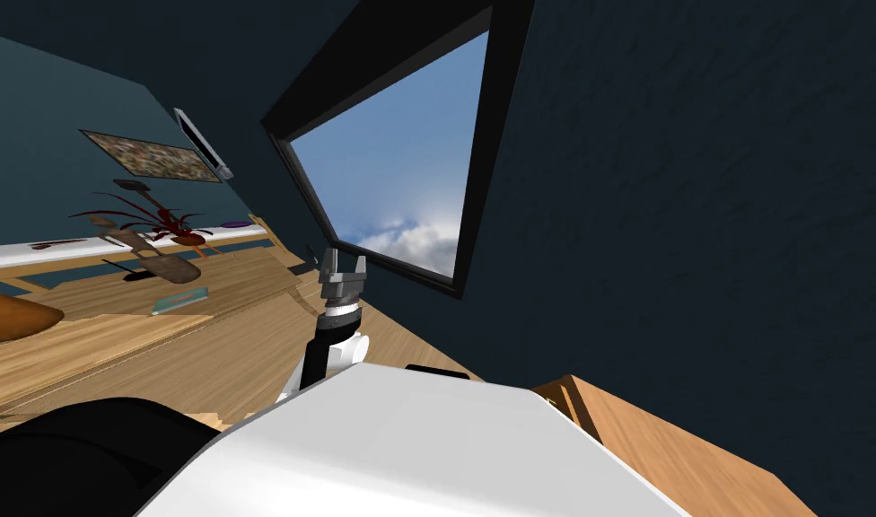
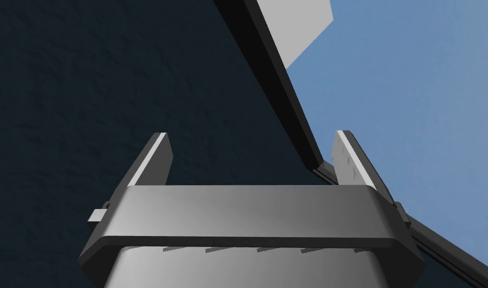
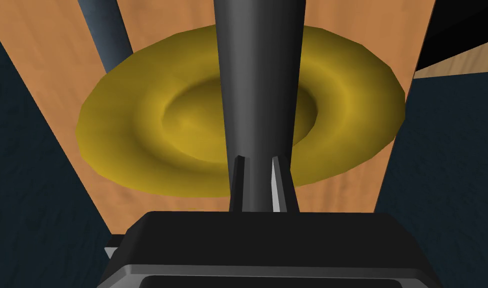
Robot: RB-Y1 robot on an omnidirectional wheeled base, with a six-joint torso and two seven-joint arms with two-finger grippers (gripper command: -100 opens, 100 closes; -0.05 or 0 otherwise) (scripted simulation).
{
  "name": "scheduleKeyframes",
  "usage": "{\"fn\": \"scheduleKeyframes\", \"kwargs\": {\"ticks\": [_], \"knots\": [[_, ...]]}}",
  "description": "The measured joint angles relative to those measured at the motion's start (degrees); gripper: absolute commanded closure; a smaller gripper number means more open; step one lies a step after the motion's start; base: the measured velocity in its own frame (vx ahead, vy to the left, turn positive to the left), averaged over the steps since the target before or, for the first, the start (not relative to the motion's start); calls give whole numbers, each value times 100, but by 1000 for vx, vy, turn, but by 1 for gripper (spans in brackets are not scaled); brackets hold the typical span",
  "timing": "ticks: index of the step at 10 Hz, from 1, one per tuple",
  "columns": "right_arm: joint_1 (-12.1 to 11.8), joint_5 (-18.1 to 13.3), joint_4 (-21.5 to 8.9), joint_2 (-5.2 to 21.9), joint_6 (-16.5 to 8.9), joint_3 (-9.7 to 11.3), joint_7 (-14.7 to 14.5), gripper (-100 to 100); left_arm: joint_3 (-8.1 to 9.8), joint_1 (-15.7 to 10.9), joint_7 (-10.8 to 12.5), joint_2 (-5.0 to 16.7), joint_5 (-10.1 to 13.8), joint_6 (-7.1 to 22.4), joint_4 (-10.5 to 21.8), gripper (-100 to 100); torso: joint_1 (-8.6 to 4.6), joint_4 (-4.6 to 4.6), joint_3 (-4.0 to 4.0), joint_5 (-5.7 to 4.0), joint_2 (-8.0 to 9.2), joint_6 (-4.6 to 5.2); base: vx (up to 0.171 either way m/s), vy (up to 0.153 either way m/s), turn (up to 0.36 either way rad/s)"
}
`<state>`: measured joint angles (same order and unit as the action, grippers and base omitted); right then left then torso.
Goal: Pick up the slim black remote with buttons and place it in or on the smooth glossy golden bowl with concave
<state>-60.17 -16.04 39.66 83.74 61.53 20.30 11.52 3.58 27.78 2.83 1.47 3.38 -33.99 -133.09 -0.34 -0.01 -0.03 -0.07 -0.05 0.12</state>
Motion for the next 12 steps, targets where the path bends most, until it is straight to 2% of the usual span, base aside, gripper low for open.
{"fn": "scheduleKeyframes", "kwargs": {"ticks": [1, 2, 3, 7, 8, 9, 10, 12], "knots": [[13, -19, -163, -103, 125, 33, -2, 100, 0, 1, 0, 0, 0, 0, 0, 0, -5, 0, 2, -1, 4, 7, -18, -56, 24], [-92, 25, -108, -87, 137, 5, -1, 100, 1, 1, 0, 0, 0, 0, 0, 0, 9, 1, 2, 0, 3, 13, -4, -17, -7], [-107, 31, -95, -84, 128, 1, 2, -100, 0, 1, 0, -1, 0, 0, 0, 0, 24, 1, 1, 3, 0, 11, 0, 0, 0], [-105, 30, -97, -84, 128, 2, 2, -100, 0, 1, 0, -1, 0, 0, 0, 0, 36, 0, -2, 7, -4, 10, 0, 0, 0], [-105, 30, -97, -84, 128, 2, 2, 0, 0, 1, 0, -1, 0, 0, 0, 0, 37, 0, -2, 7, -4, 10, 0, 0, 0], [-105, 30, -97, -84, 128, 2, 2, -100, 0, 1, 0, -1, 0, 0, 0, 0, 37, -1, -2, 7, -4, 10, -12, 11, -49], [-142, 64, -134, 0, 201, -28, 9, -100, 0, 1, 0, -1, 0, 0, 0, 0, 41, 0, -1, 9, -1, 11, -24, 24, -68], [-488, 270, 130, 272, 198, -195, 43, -100, 0, 1, 0, -1, 0, 0, 0, 0, 48, 1, 2, 10, 3, 11, -17, 20, -31]]}}
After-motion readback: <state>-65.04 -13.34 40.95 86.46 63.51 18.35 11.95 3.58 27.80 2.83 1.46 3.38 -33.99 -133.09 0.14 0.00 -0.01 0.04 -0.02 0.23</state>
